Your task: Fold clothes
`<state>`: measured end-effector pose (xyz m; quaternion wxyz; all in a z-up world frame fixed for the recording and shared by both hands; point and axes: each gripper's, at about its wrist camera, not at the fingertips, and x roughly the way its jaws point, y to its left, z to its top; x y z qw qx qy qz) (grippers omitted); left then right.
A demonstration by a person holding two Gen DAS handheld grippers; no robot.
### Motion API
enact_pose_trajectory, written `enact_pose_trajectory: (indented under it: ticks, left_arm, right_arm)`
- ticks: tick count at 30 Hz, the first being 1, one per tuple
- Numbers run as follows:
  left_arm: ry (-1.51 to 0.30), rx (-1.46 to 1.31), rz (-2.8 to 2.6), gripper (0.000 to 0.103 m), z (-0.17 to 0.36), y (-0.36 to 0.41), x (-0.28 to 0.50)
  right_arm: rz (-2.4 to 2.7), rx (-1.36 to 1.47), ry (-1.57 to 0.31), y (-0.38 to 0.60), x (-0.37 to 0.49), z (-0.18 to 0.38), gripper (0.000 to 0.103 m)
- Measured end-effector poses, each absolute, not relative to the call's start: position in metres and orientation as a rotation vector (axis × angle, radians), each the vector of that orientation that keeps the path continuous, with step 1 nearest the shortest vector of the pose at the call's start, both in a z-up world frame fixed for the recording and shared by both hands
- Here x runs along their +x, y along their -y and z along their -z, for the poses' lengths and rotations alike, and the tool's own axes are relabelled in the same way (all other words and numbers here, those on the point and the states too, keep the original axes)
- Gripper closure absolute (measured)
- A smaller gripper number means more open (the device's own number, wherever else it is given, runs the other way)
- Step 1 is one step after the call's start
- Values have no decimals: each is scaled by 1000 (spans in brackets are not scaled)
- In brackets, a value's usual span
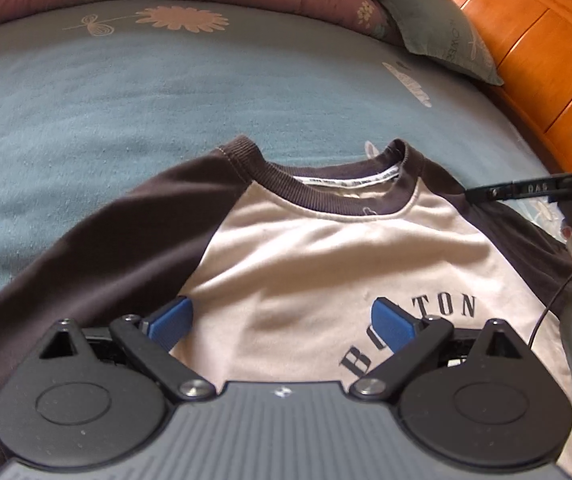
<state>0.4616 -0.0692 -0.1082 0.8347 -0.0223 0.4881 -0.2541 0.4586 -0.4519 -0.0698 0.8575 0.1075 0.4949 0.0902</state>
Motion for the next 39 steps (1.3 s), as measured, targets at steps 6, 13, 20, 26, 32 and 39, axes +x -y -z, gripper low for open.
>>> enact_pose_trajectory:
  ticks: [6, 13, 20, 26, 32, 39]
  left_arm:
    - [-1039, -39, 661, 9, 80, 60, 413]
    - [-1134, -159, 644, 8, 108, 21, 351]
    - [-1167, -169, 578, 9, 97, -18, 290]
    - [-1088, -93, 629, 9, 68, 3, 249]
    - [-1074, 8, 616, 9, 89, 32, 201]
    - [-1078, -63, 560, 6, 104, -5, 136]
  right_arm:
    - [-341, 247, -1044, 416, 409, 33, 52]
    - [-457, 274, -1176, 355, 354, 66, 52]
    - [-331, 236, -1145, 372, 288, 69, 57]
    - [-249, 209, -1055, 364, 225, 30, 40]
    - [-206, 128, -1037, 308, 169, 46, 33]
    - [-134, 243, -990, 313, 110, 75, 4]
